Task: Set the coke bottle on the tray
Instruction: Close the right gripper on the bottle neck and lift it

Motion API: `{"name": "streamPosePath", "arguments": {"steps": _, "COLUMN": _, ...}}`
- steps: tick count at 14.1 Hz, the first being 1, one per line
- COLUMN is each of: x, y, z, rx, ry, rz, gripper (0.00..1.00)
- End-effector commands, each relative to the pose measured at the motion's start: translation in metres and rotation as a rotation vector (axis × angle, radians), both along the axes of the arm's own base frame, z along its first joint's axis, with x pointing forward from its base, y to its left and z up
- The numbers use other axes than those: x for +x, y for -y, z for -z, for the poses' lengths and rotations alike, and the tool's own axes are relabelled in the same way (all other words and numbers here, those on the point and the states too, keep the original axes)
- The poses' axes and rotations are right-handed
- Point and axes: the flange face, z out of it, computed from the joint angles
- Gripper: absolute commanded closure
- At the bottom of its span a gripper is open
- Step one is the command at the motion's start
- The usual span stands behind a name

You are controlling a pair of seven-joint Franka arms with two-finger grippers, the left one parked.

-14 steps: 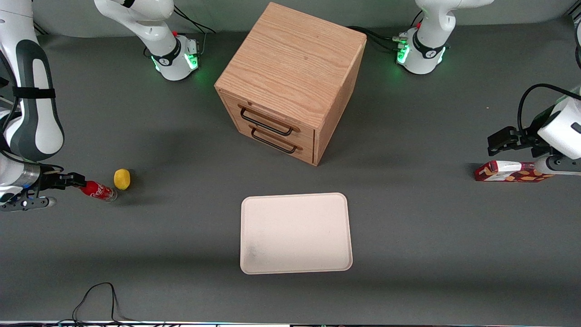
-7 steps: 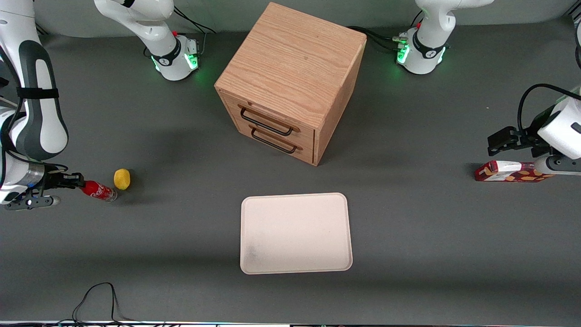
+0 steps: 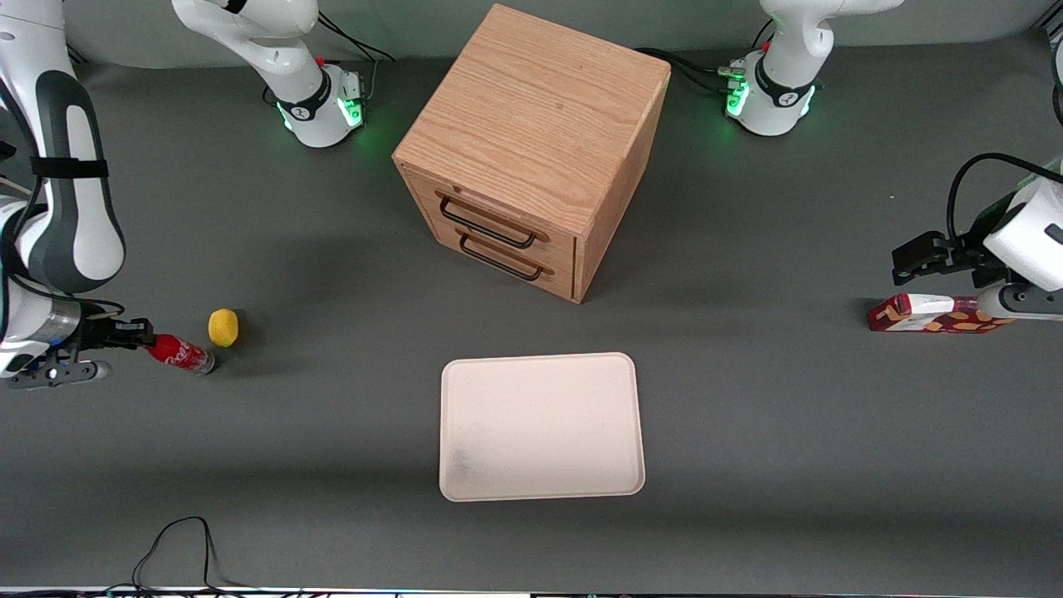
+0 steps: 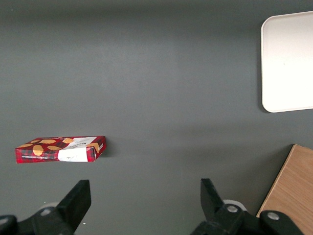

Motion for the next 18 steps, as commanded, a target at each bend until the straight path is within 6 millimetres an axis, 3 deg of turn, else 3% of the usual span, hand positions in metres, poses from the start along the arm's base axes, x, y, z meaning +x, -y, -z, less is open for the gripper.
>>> {"name": "streamPosePath", "arguments": {"steps": 1, "x": 0.019, "y": -0.016, "z": -0.071, "rx": 0.013, "ry": 0.014, "rz": -0.028, "gripper": 1.00}}
{"name": "streamPosePath", "arguments": {"steps": 6, "x": 0.039, "y": -0.057, "z": -0.165, "rx": -0.013, "ry": 0.048, "rz": -0.095, "gripper": 1.00}}
{"name": "streamPosePath", "arguments": {"steps": 9, "x": 0.047, "y": -0.081, "z": -0.201, "rx": -0.018, "ry": 0.054, "rz": -0.128, "gripper": 1.00}}
{"name": "streamPosePath", "arguments": {"steps": 11, "x": 0.053, "y": -0.099, "z": -0.209, "rx": -0.010, "ry": 0.051, "rz": -0.149, "gripper": 1.00}}
{"name": "streamPosePath", "arguments": {"steps": 13, "x": 0.062, "y": -0.135, "z": -0.217, "rx": -0.003, "ry": 0.076, "rz": -0.205, "gripper": 1.00}}
{"name": "streamPosePath", "arguments": {"steps": 15, "x": 0.070, "y": -0.185, "z": -0.213, "rx": 0.025, "ry": 0.096, "rz": -0.189, "gripper": 1.00}}
{"name": "streamPosePath", "arguments": {"steps": 18, "x": 0.093, "y": -0.270, "z": -0.193, "rx": 0.097, "ry": 0.138, "rz": -0.179, "gripper": 1.00}}
